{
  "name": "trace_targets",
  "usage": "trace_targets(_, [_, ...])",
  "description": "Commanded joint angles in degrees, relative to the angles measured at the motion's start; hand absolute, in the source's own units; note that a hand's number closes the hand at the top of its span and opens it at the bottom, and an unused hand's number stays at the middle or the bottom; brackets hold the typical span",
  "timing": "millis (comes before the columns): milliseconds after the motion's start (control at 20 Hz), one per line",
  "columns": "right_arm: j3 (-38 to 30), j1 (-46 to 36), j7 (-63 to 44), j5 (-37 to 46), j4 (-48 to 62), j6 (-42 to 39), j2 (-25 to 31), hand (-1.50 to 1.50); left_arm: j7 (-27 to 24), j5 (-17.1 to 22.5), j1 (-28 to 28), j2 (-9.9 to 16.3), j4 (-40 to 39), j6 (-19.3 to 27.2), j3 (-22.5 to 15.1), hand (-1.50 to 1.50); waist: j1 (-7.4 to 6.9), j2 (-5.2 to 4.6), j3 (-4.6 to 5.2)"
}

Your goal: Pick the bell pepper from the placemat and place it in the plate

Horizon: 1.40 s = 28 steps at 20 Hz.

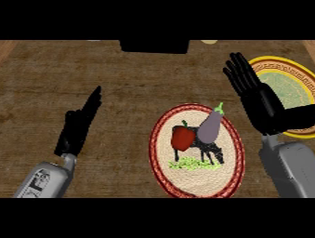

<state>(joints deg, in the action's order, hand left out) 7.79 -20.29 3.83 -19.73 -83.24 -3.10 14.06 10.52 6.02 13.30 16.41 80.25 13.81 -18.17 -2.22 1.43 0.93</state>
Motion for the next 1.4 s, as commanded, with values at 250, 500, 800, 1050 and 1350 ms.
trace_targets(250, [-9.93,-2.92,-6.69,16.28,-5.32,22.76,9.53,1.5,2.75,6.07,-9.76,-0.87,-2.37,1.54,5.44,0.0,3.08,-0.75,-0.51])
trace_targets(500, [-10.03,7.13,-10.73,31.67,-3.58,40.68,9.4,-1.5,2.14,9.2,-10.91,-1.29,0.31,-1.17,6.06,0.0,4.4,-0.58,-0.64])
trace_targets(800, [3.03,20.63,-18.93,47.25,-24.0,48.49,1.8,-1.5,0.68,10.45,-12.66,-1.89,-0.46,-3.29,6.97,0.0,3.45,-1.01,-0.77])
trace_targets(1050, [5.84,20.33,-34.7,57.71,-25.26,36.09,6.55,-1.5,0.01,8.62,-15.64,-2.7,3.12,-2.64,4.75,0.0,2.39,-1.16,-0.67])
trace_targets(1350, [13.63,16.21,-53.65,61.88,-30.55,17.23,8.19,-1.5,1.5,8.65,-13.9,-2.3,3.23,-2.92,5.15,0.0,1.68,-1.19,-0.61])
